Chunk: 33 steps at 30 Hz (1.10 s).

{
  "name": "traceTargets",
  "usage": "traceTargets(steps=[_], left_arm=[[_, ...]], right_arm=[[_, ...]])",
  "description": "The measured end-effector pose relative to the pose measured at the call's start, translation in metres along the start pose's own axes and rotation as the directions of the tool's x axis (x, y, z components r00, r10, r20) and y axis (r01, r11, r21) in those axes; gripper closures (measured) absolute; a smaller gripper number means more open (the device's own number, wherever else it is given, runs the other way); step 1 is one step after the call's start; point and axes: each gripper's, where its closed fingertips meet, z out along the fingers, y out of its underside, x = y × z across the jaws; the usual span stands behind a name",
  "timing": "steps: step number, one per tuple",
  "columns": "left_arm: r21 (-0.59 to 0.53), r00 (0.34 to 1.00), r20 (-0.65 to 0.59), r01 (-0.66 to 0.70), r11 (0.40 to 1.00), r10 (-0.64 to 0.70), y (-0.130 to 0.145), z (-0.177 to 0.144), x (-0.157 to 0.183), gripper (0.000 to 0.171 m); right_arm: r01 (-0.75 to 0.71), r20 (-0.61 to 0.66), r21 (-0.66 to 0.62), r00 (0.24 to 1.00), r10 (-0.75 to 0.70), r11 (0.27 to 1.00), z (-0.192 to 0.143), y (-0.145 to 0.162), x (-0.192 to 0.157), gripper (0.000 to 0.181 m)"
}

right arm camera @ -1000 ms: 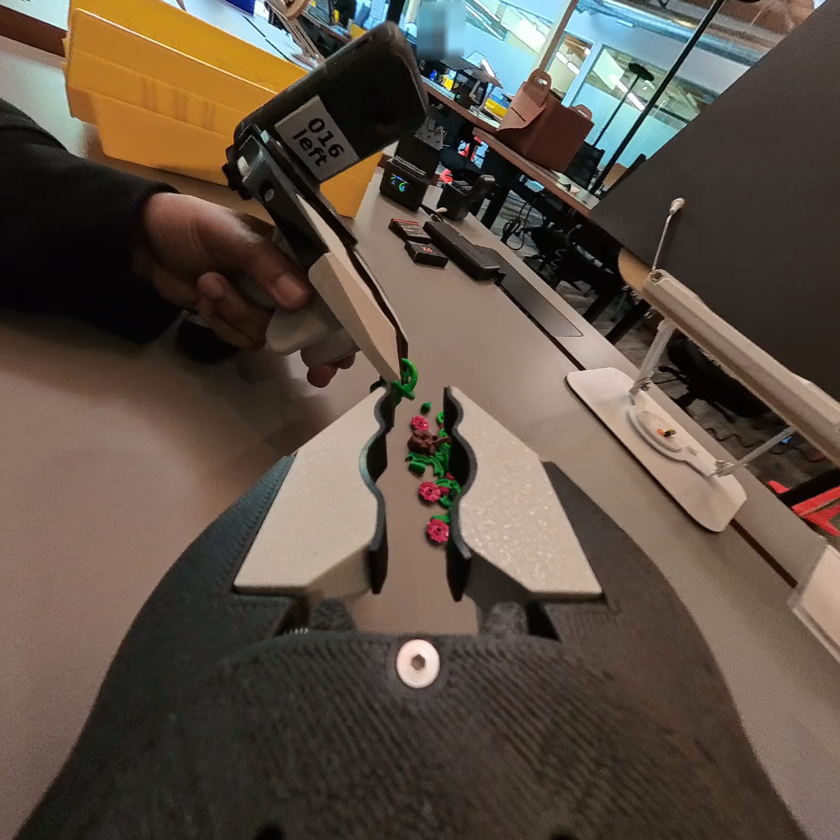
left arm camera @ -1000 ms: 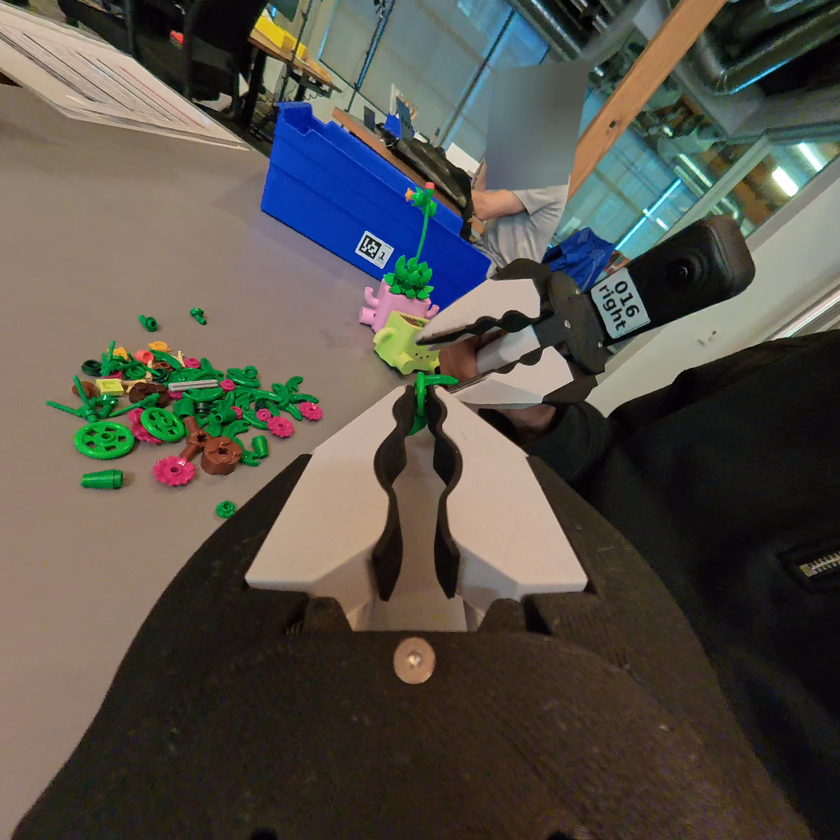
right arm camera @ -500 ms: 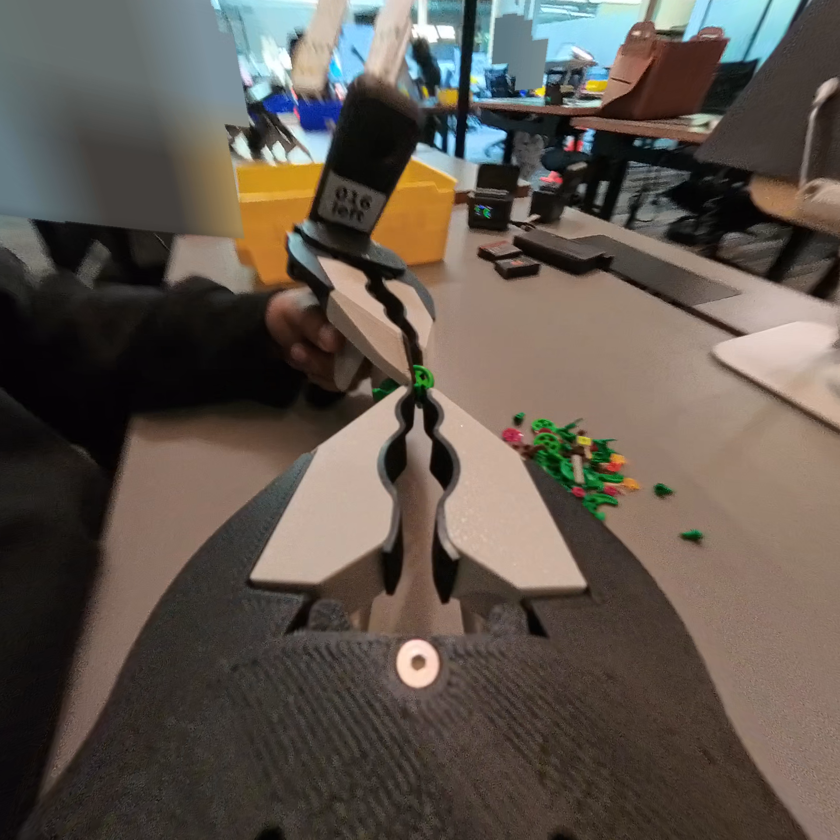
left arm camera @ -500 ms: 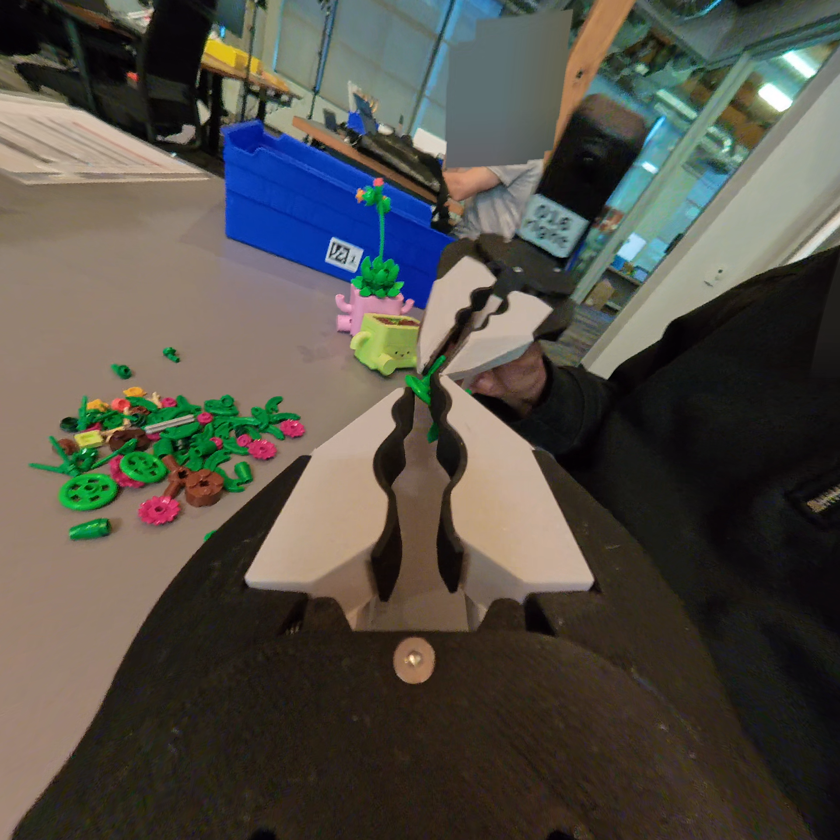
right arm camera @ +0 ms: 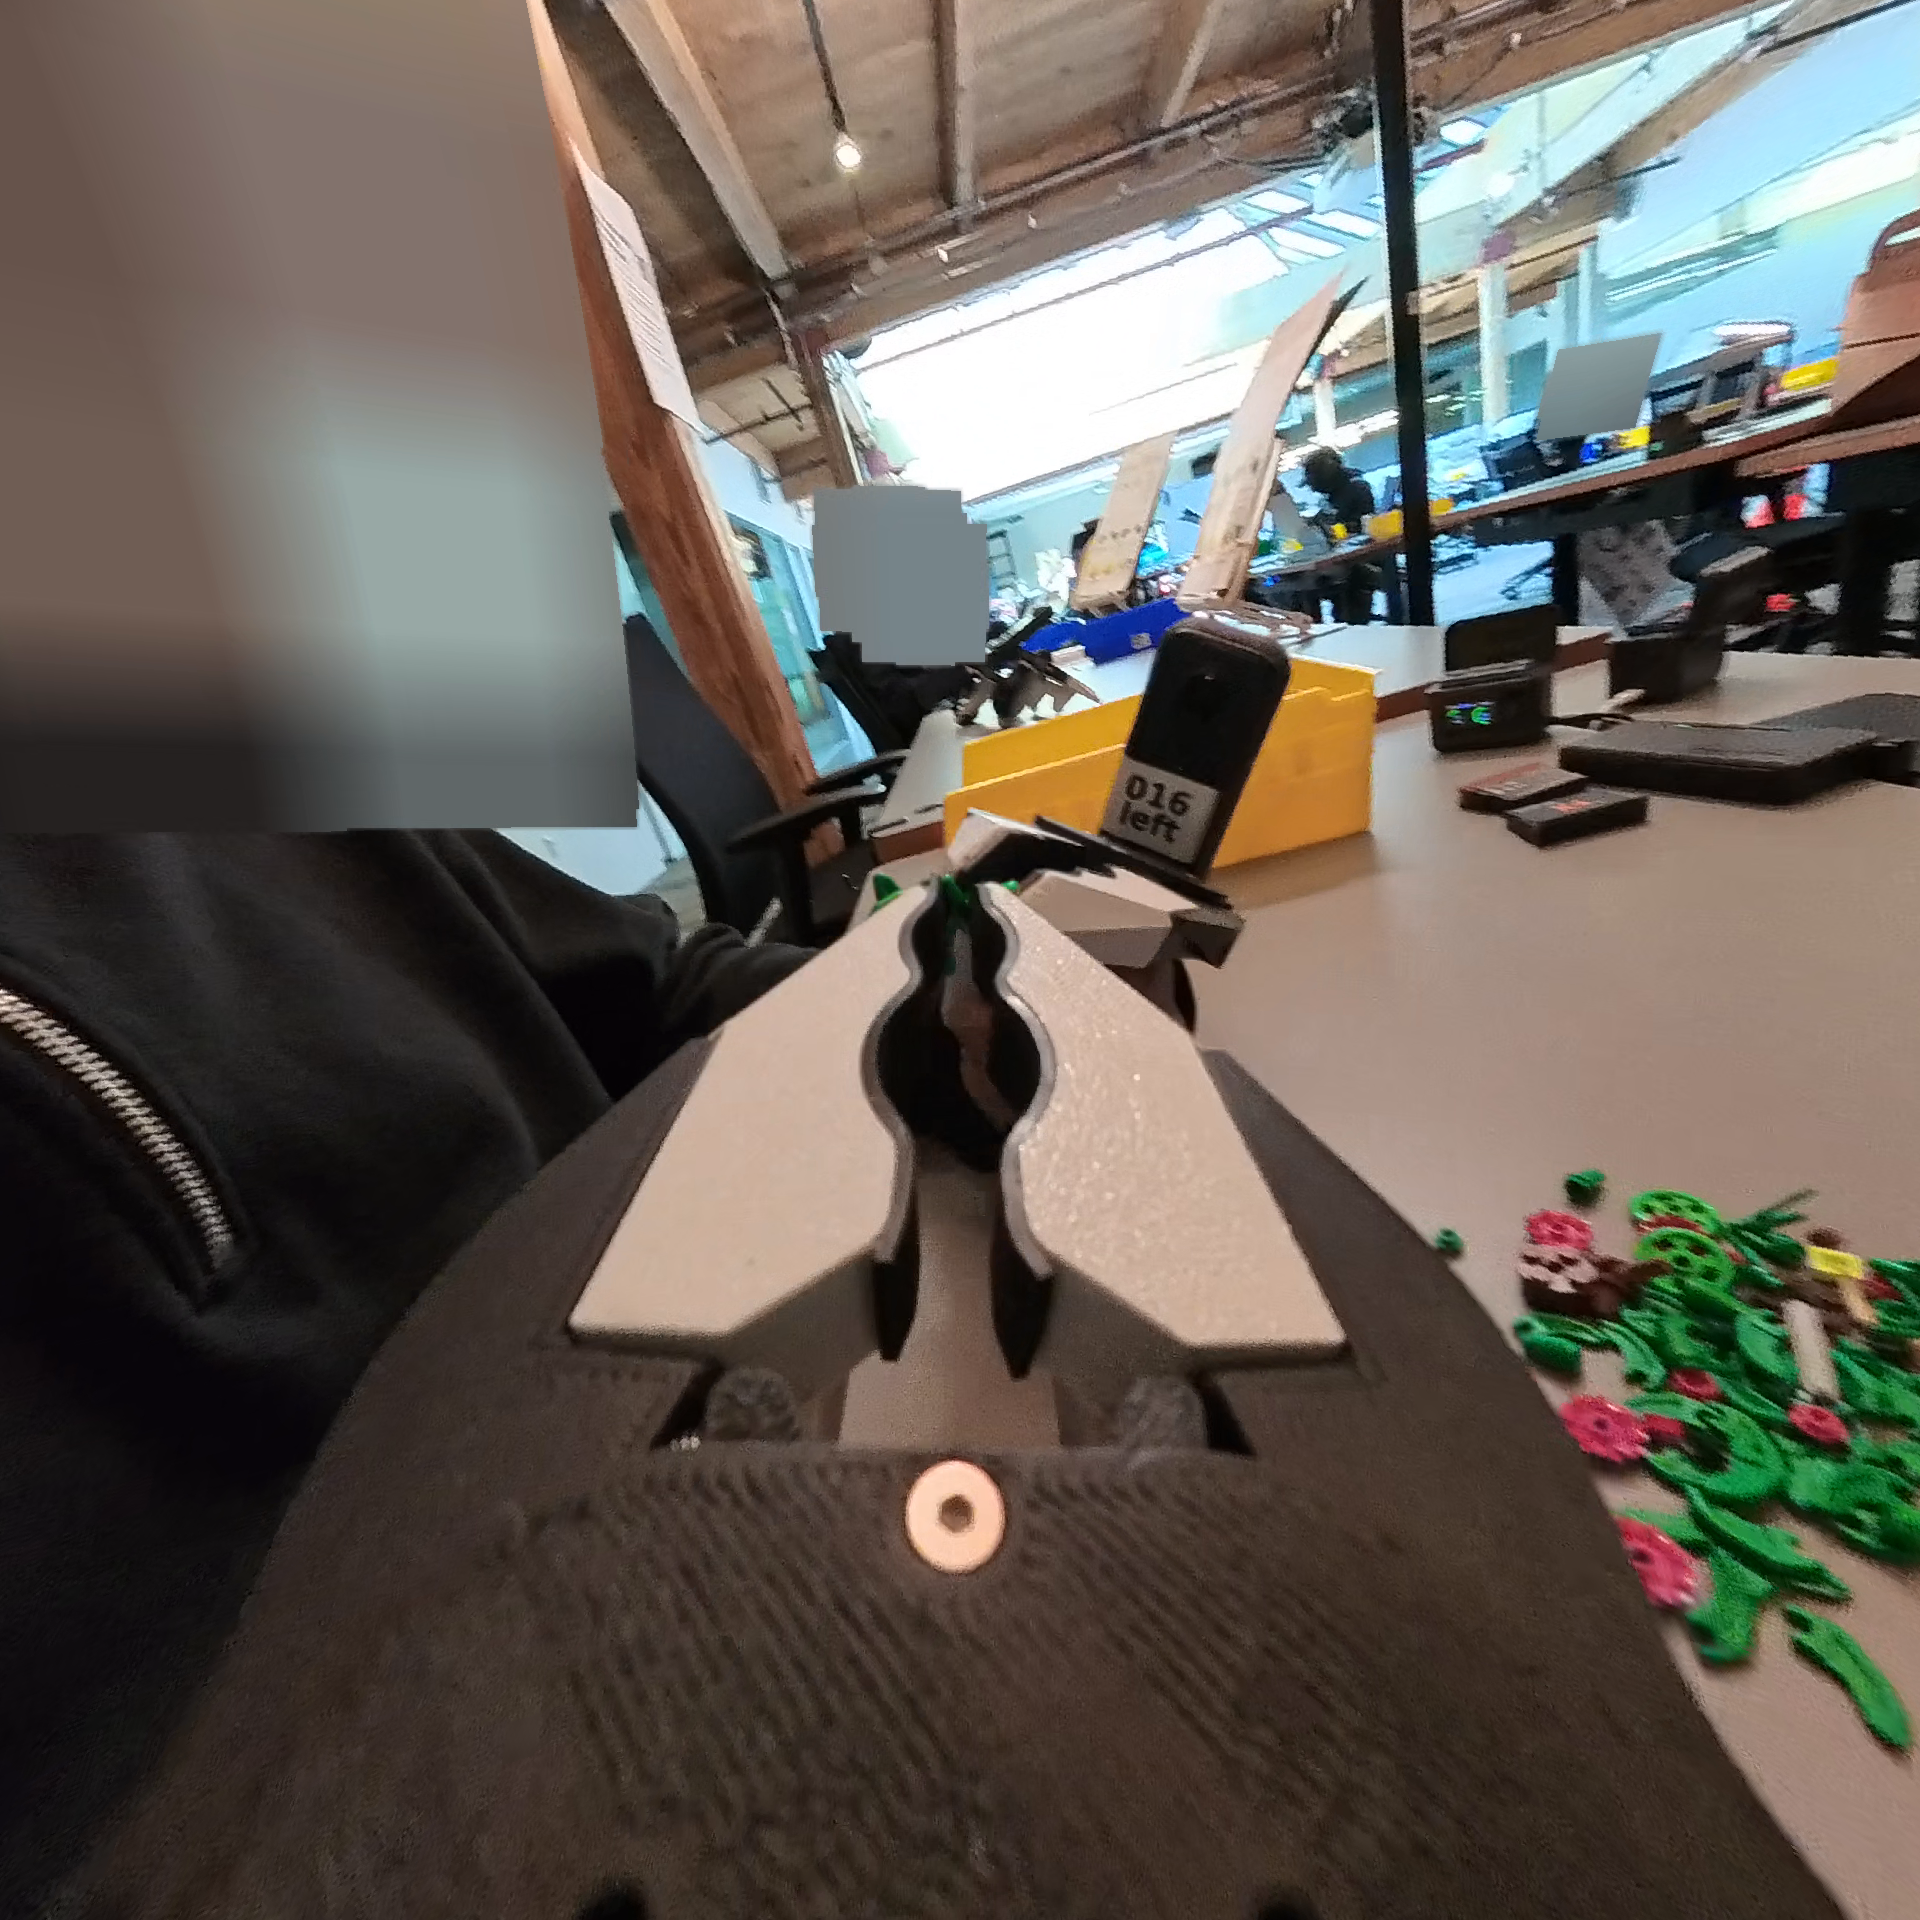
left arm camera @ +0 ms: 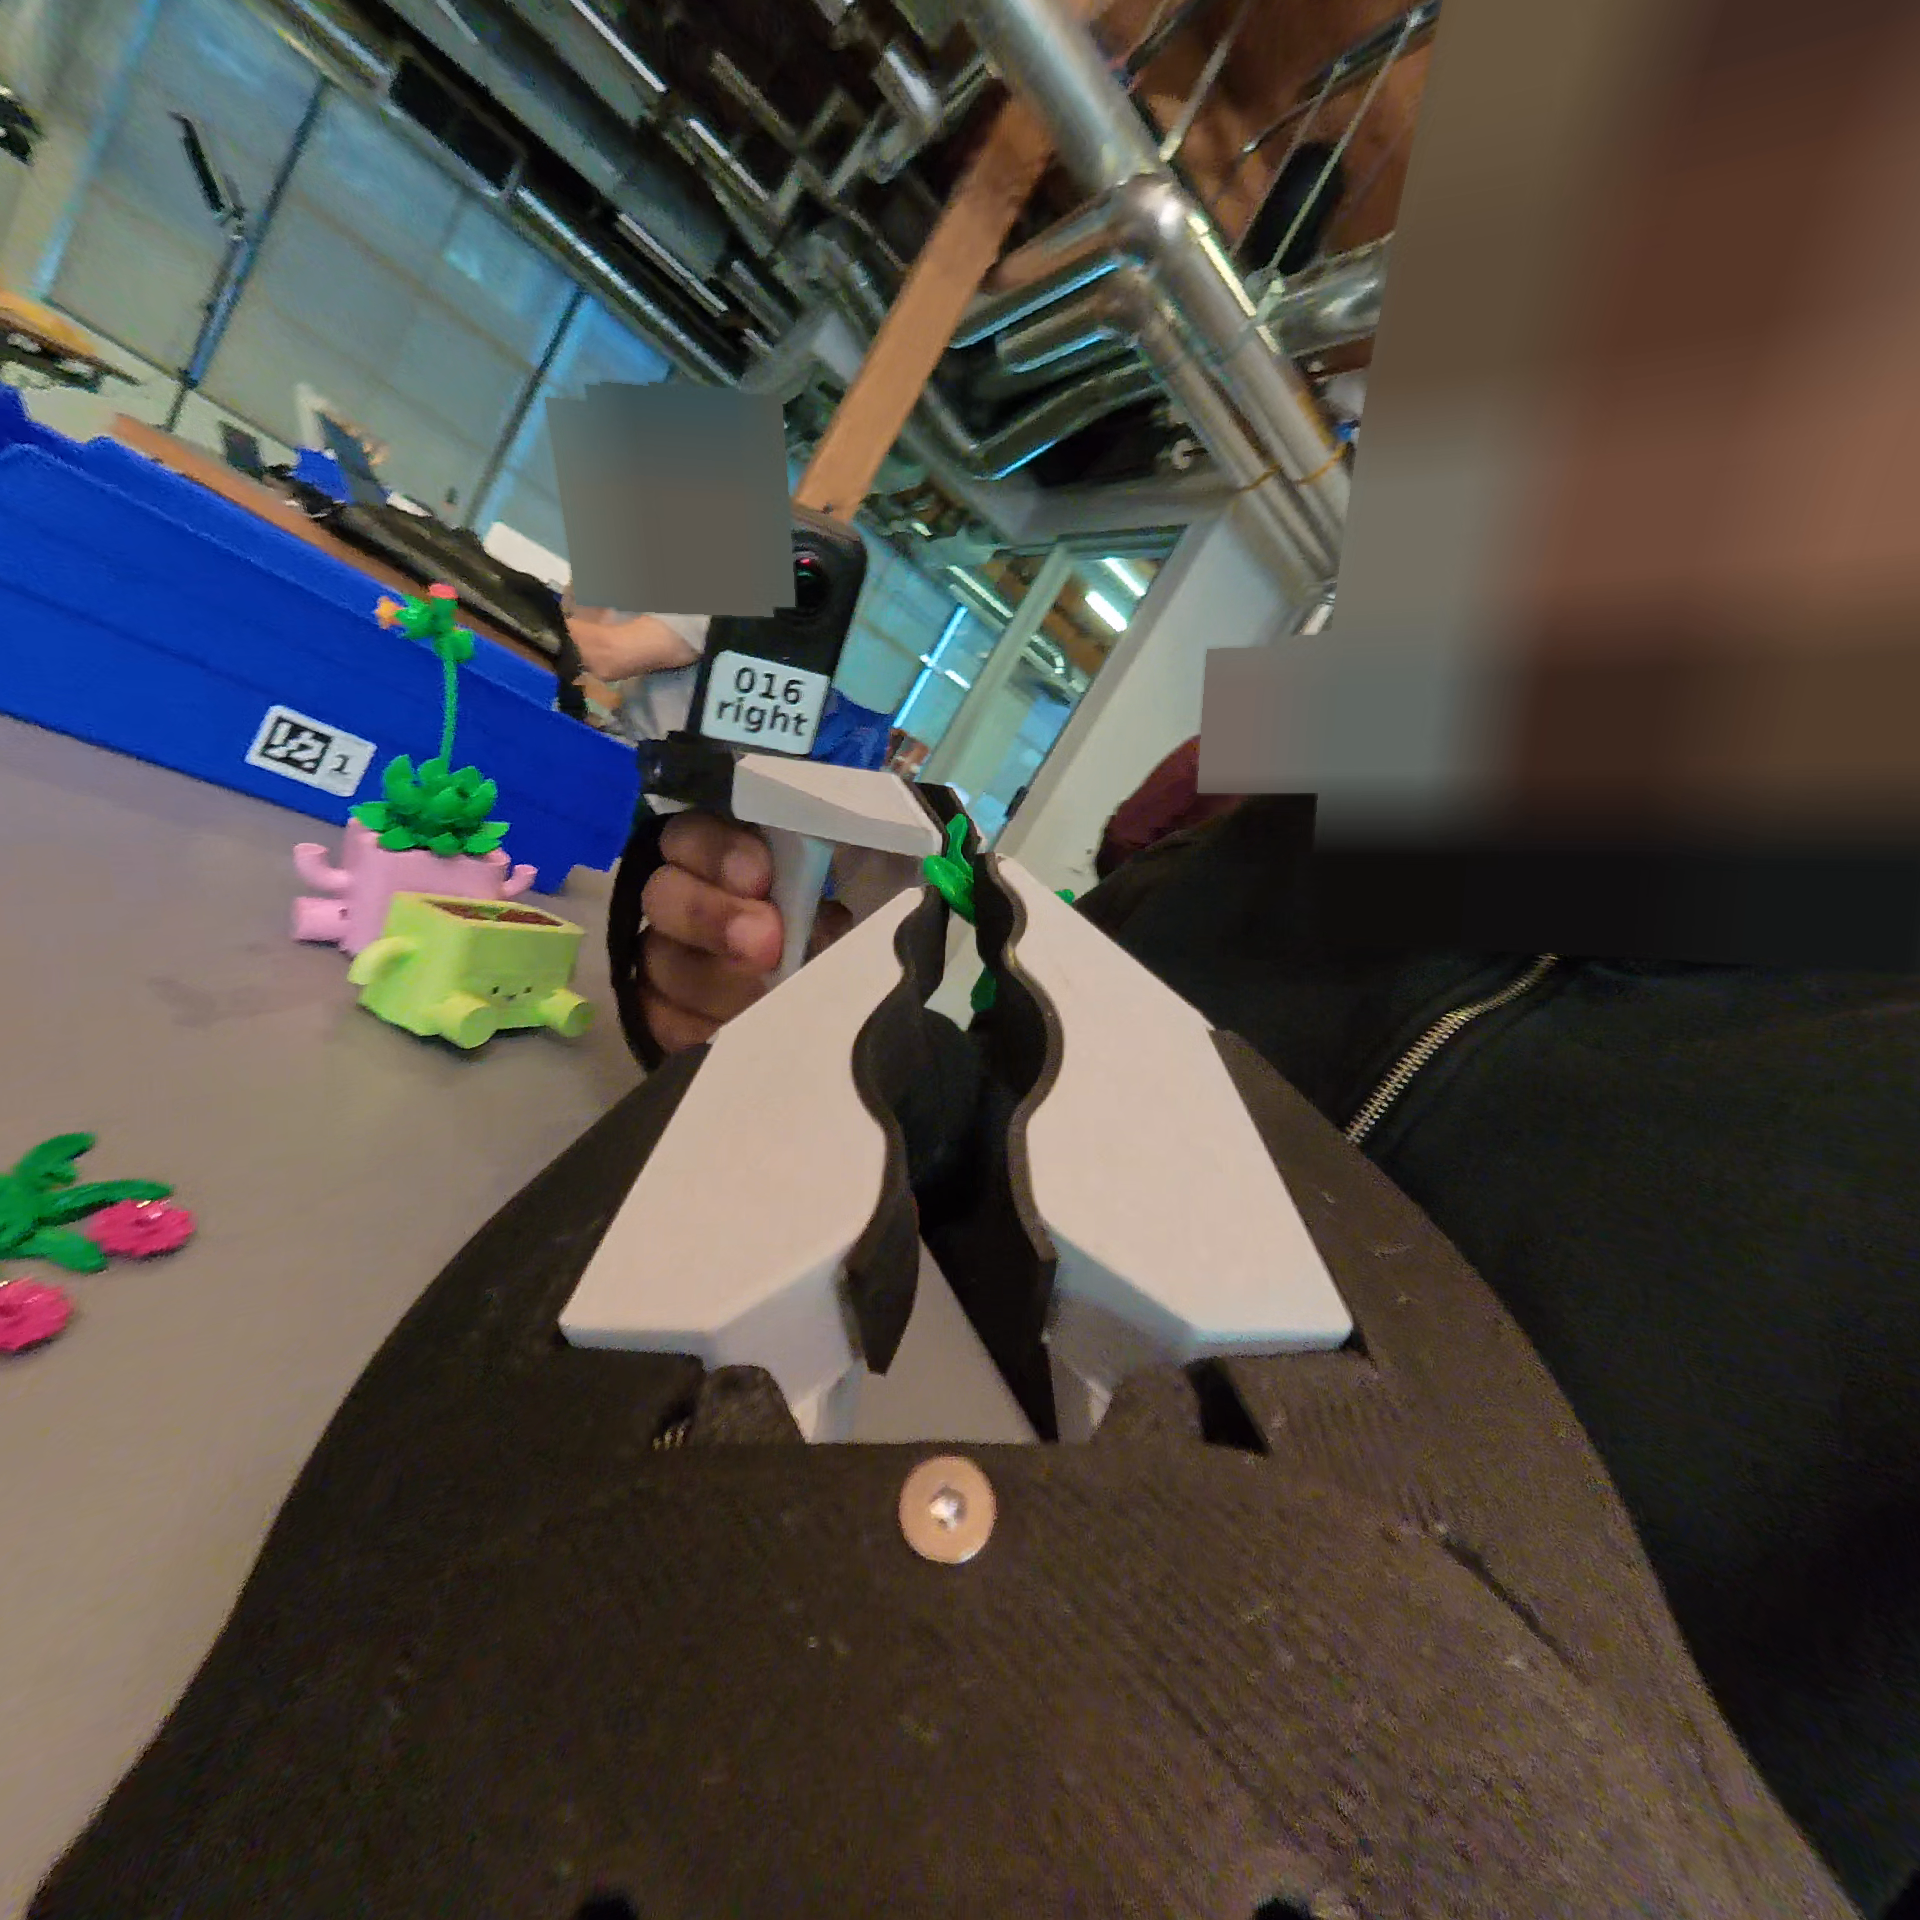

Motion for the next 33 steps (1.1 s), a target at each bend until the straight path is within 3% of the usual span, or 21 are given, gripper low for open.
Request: traceTargets(steps=[6,8,11,13,16,19,21,25,30,33], left_arm=[[0.044,0.990,-0.138,0.001,0.999,0.005,-0.005,0.000,0.023,0.171],[0.051,0.991,-0.136,-0.003,0.999,0.010,-0.008,-0.002,0.024,0.171],[0.057,0.997,-0.075,-0.030,0.998,0.034,-0.011,-0.006,0.016,0.171],[0.073,0.998,0.028,-0.059,0.996,0.057,-0.016,-0.010,0.001,0.171],[0.030,0.950,0.291,-0.130,0.991,0.116,-0.017,-0.025,-0.038,0.171],[-0.023,0.858,0.496,-0.141,0.990,0.134,-0.015,-0.043,-0.072,0.171],[-0.026,0.821,0.557,-0.130,0.991,0.122,-0.015,-0.050,-0.083,0.171],[0.010,0.789,0.610,-0.101,0.995,0.074,-0.017,-0.058,-0.092,0.171],[0.086,0.799,0.601,-0.063,0.994,-0.001,-0.022,-0.064,-0.094,0.171],[0.105,0.806,0.592,-0.053,0.993,-0.019,-0.023,-0.064,-0.093,0.171]], right_arm=[[-0.163,0.162,0.068,0.975,0.151,0.984,0.002,-0.009,-0.013,0.181],[-0.194,0.163,0.078,0.970,0.180,0.978,-0.001,-0.010,-0.009,0.181],[-0.116,0.028,0.031,0.993,0.115,0.993,0.002,0.000,0.006,0.181],[-0.058,-0.154,-0.005,0.987,0.057,0.998,0.001,0.008,0.032,0.181],[-0.022,-0.492,-0.091,0.870,-0.026,0.996,-0.018,0.021,0.085,0.181],[-0.161,-0.683,-0.245,0.728,-0.053,0.956,-0.040,0.057,0.125,0.181],[-0.234,-0.732,-0.312,0.677,-0.076,0.921,-0.046,0.075,0.137,0.181],[-0.222,-0.776,-0.355,0.611,-0.154,0.908,-0.052,0.077,0.147,0.181],[-0.173,-0.759,-0.340,0.631,-0.160,0.924,-0.048,0.069,0.143,0.166],[-0.128,-0.704,-0.300,0.698,-0.130,0.945,-0.035,0.061,0.132,0.159]])
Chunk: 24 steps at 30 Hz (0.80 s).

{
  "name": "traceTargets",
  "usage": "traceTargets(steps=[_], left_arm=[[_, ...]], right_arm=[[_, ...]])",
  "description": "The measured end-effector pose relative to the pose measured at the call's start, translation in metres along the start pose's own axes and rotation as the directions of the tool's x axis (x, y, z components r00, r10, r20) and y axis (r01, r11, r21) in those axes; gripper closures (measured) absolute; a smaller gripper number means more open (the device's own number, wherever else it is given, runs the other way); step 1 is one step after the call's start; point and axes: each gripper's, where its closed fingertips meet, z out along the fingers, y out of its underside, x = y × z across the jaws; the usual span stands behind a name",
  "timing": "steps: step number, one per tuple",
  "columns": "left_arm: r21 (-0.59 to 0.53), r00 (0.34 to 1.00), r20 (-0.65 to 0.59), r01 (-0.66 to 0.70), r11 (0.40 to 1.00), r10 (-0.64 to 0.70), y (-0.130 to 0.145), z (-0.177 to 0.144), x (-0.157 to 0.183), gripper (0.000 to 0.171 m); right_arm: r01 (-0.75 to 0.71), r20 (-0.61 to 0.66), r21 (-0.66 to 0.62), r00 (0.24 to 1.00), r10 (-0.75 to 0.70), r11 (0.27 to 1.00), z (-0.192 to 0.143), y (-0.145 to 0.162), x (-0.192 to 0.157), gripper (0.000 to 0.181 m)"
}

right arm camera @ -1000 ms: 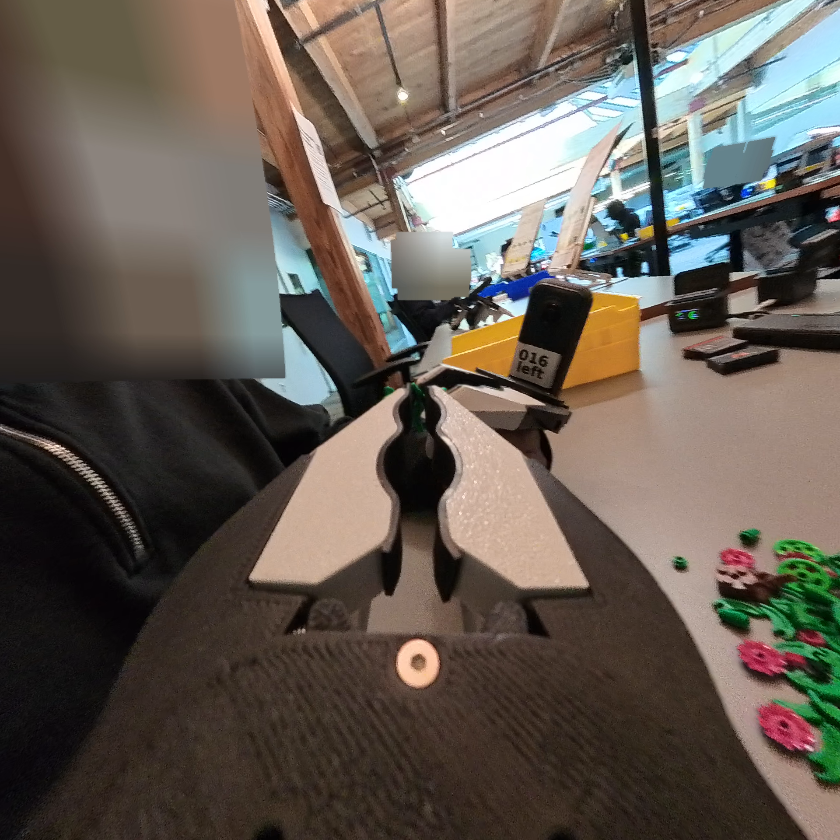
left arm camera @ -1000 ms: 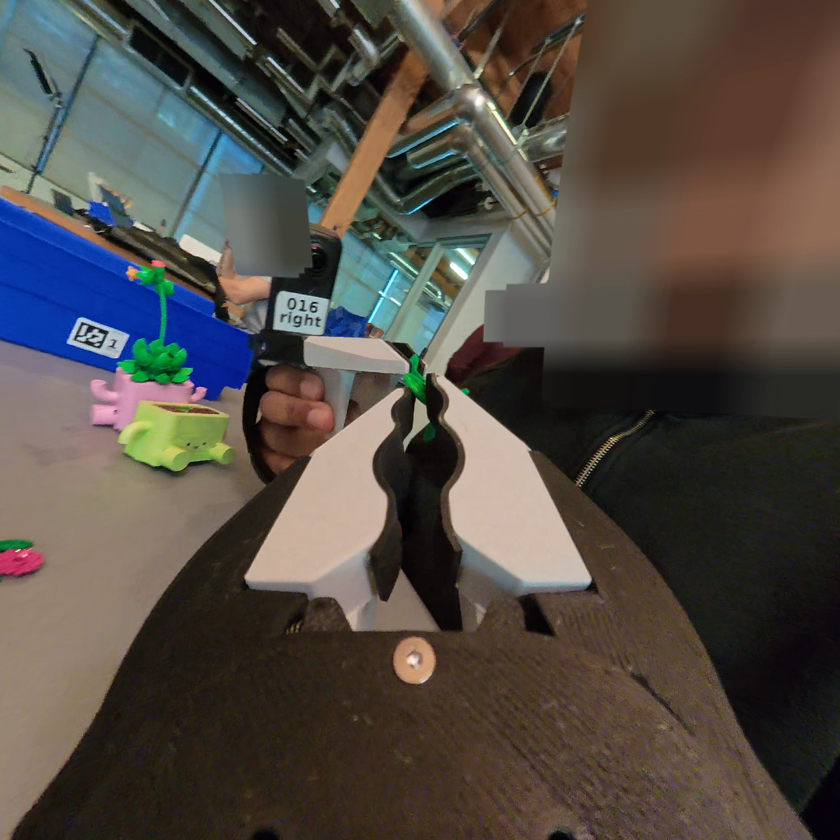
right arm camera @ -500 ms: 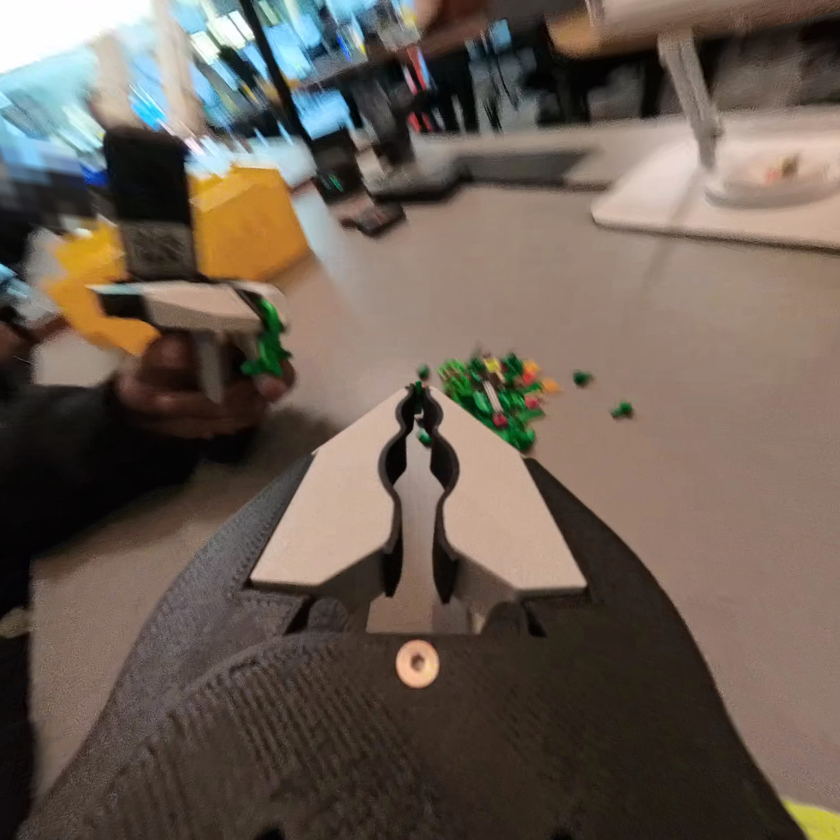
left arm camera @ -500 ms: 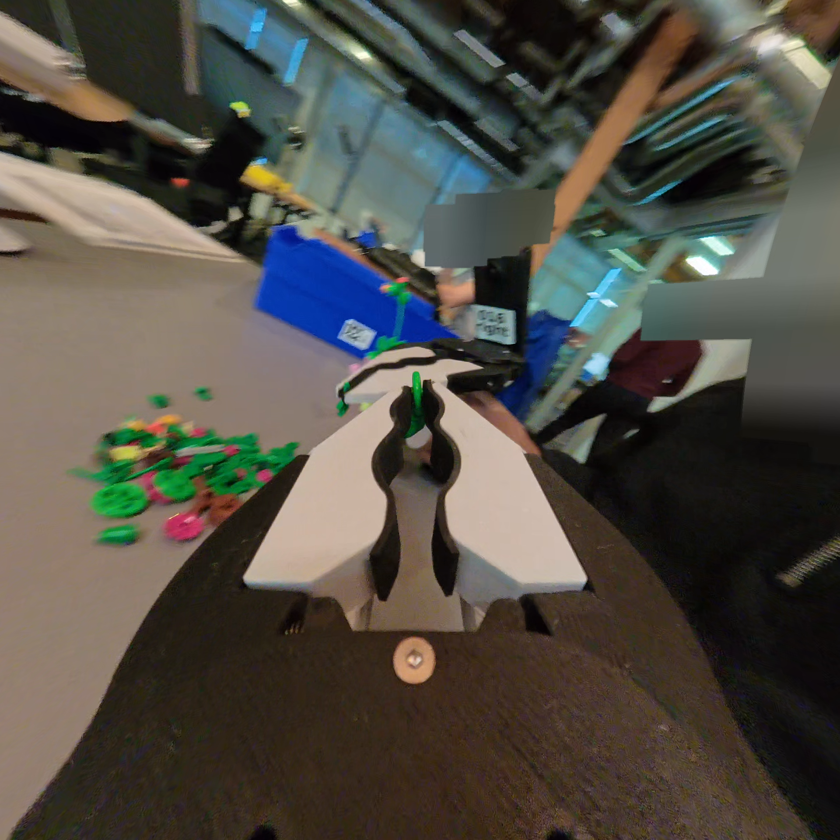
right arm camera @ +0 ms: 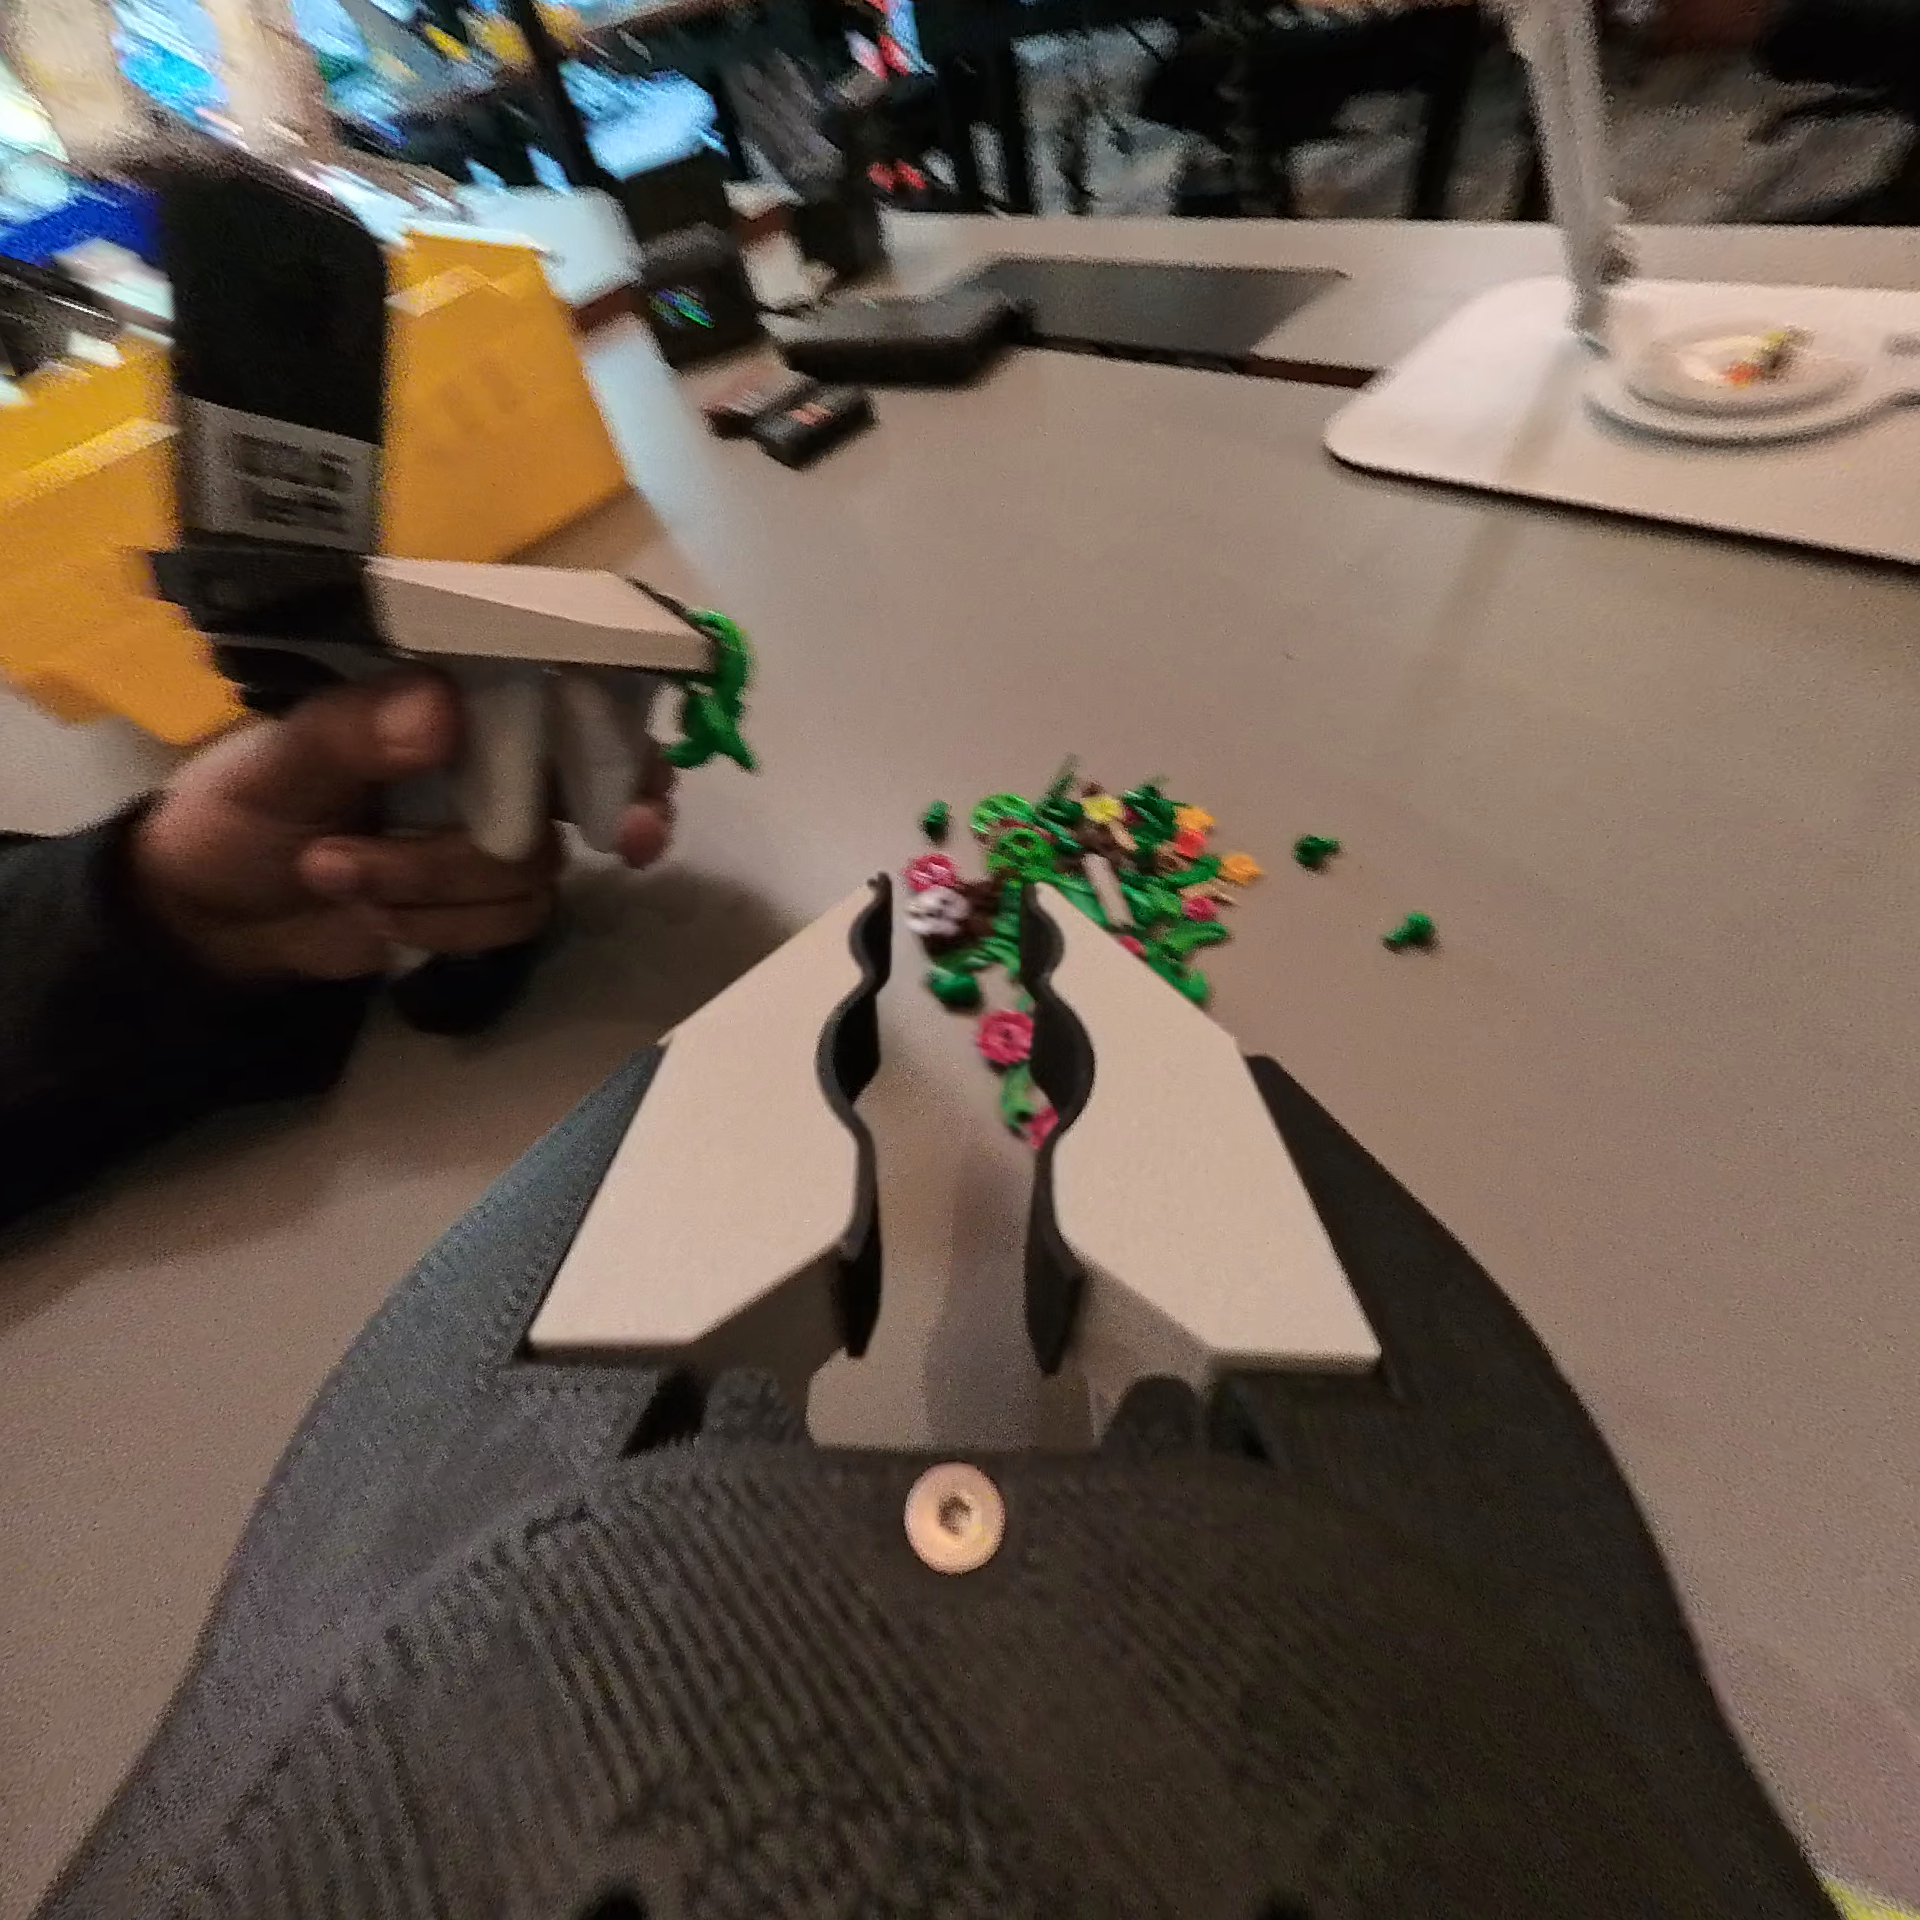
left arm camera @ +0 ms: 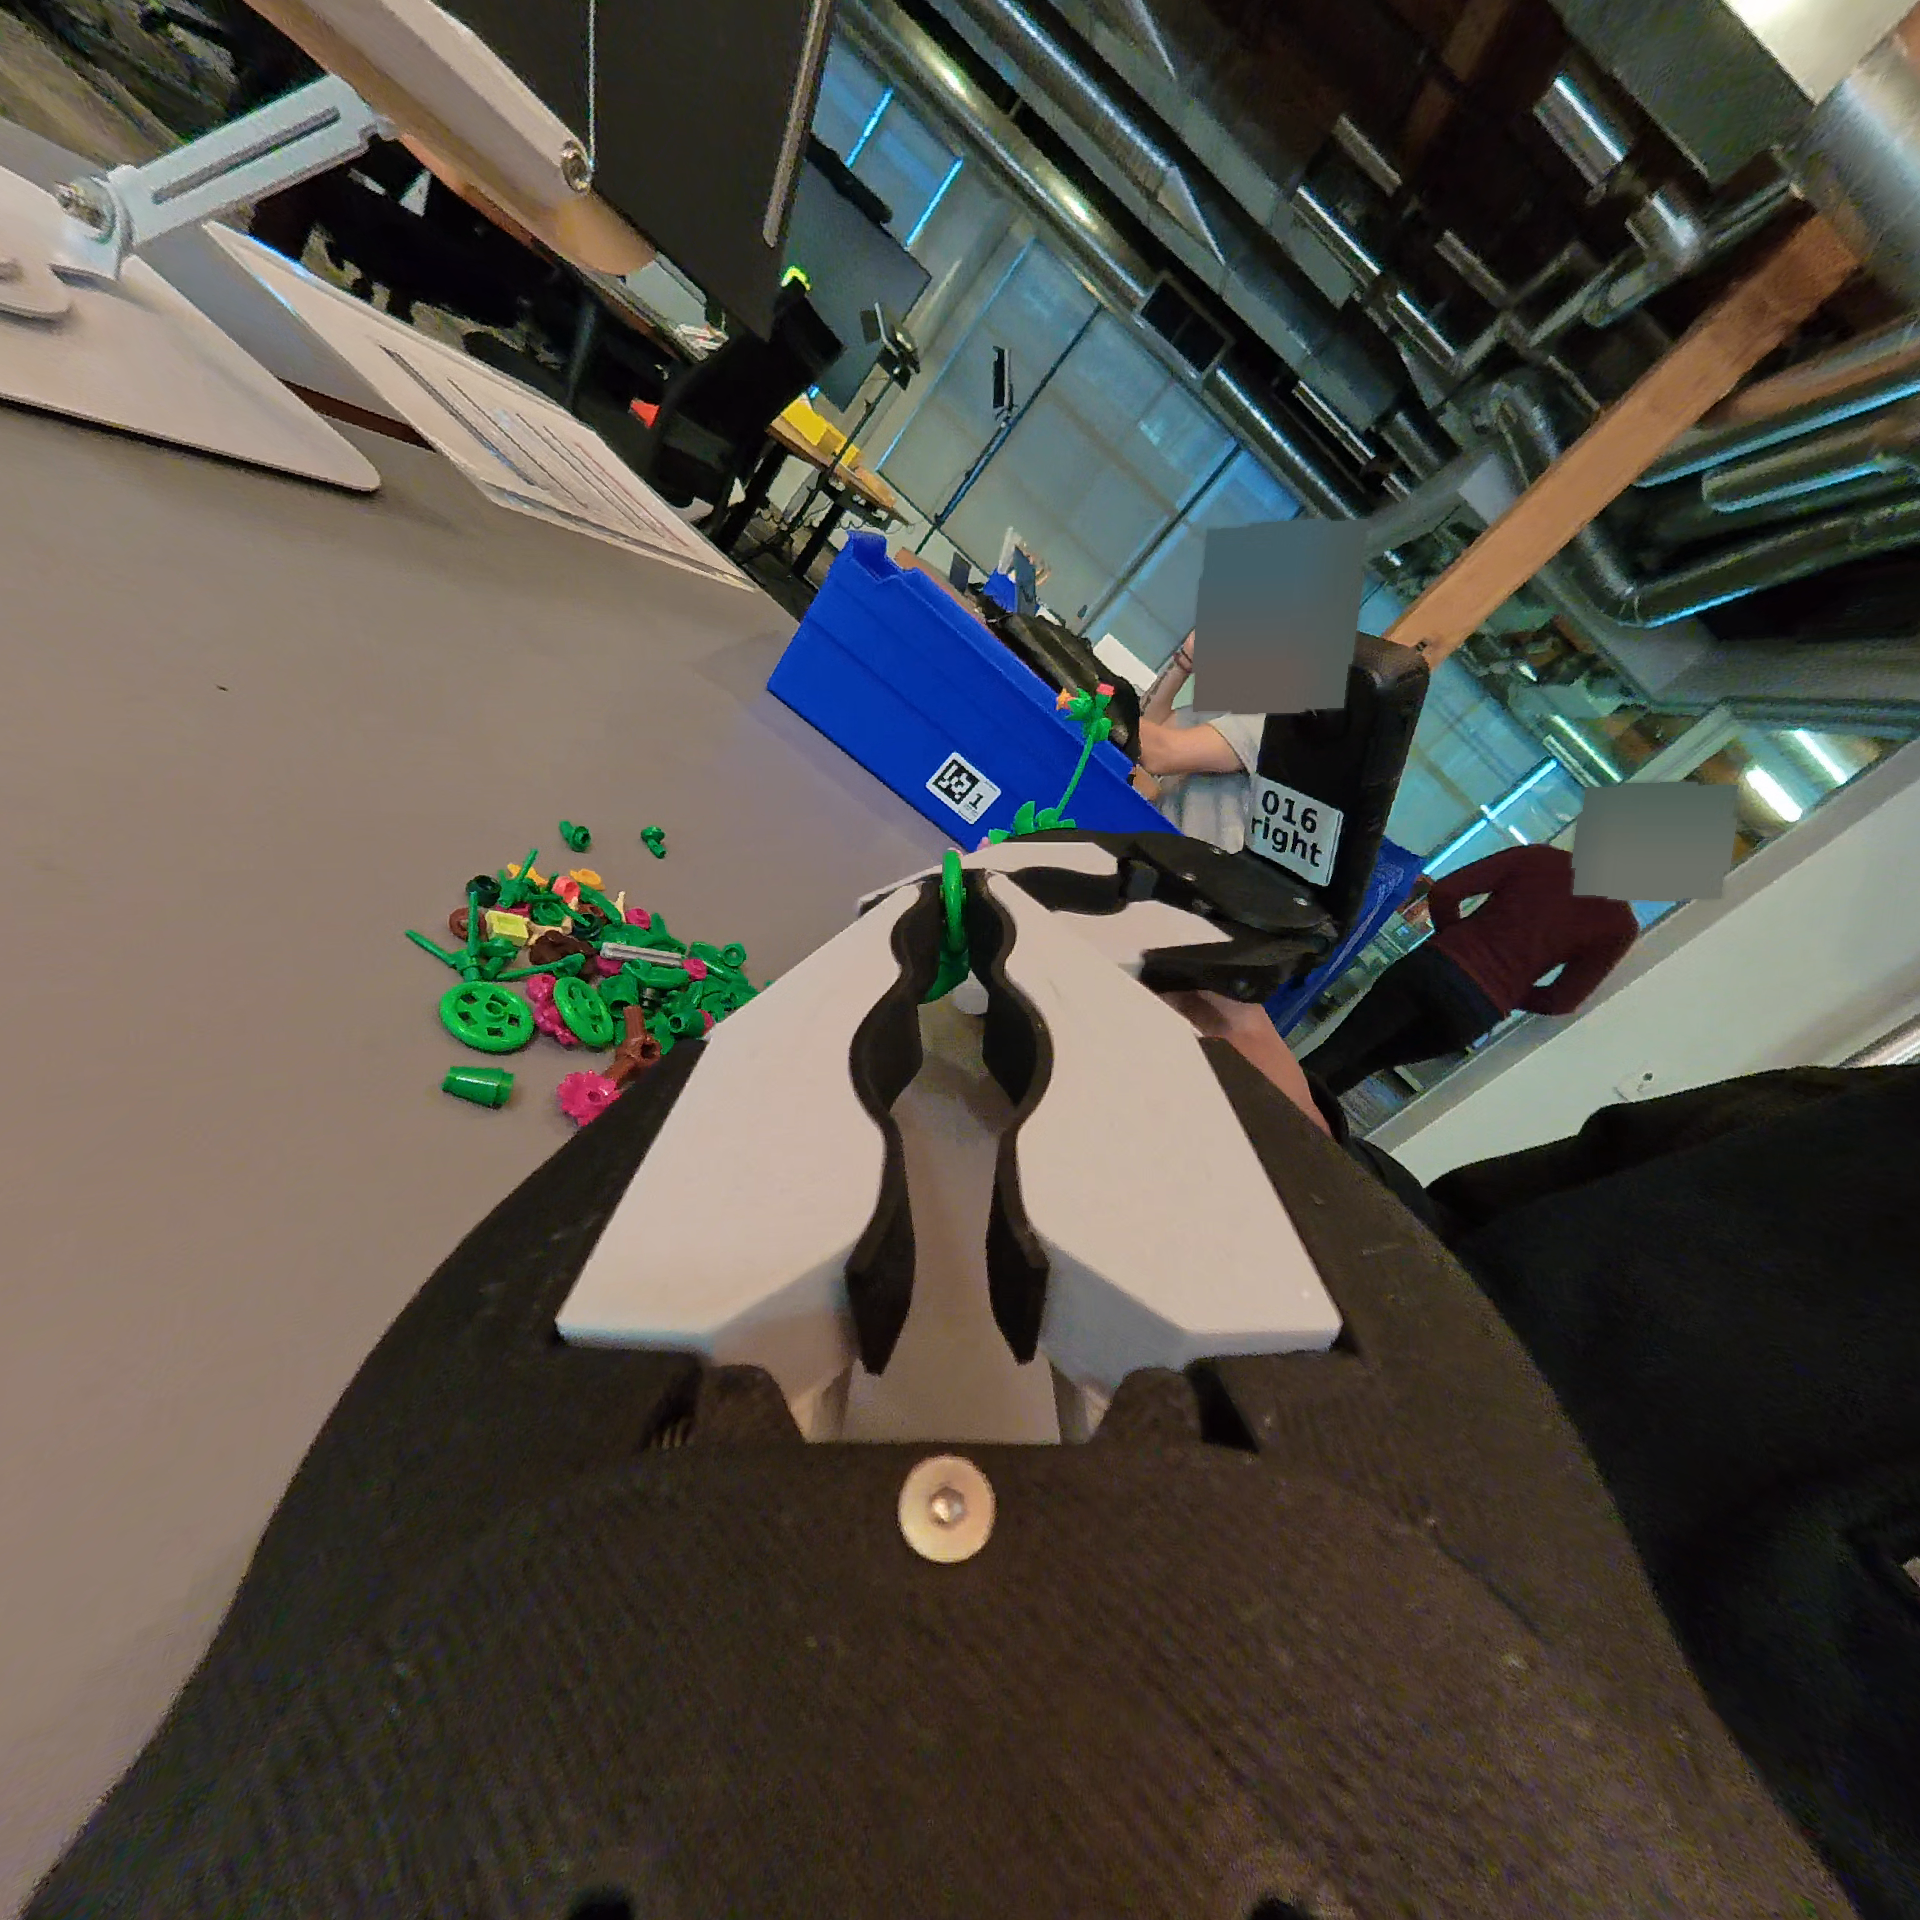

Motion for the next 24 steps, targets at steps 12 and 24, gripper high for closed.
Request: traceTargets(steps=[12,24], left_arm=[[-0.045,0.987,-0.083,0.131,0.990,-0.134,0.010,0.007,0.011,0.171],[-0.109,0.990,-0.071,0.115,0.987,-0.123,0.021,0.012,0.015,0.171]], right_arm=[[0.517,-0.070,0.147,0.856,-0.513,0.843,-0.020,-0.027,-0.042,0.169],[0.812,-0.225,-0.017,0.565,-0.794,0.583,-0.012,-0.016,-0.046,0.179]])
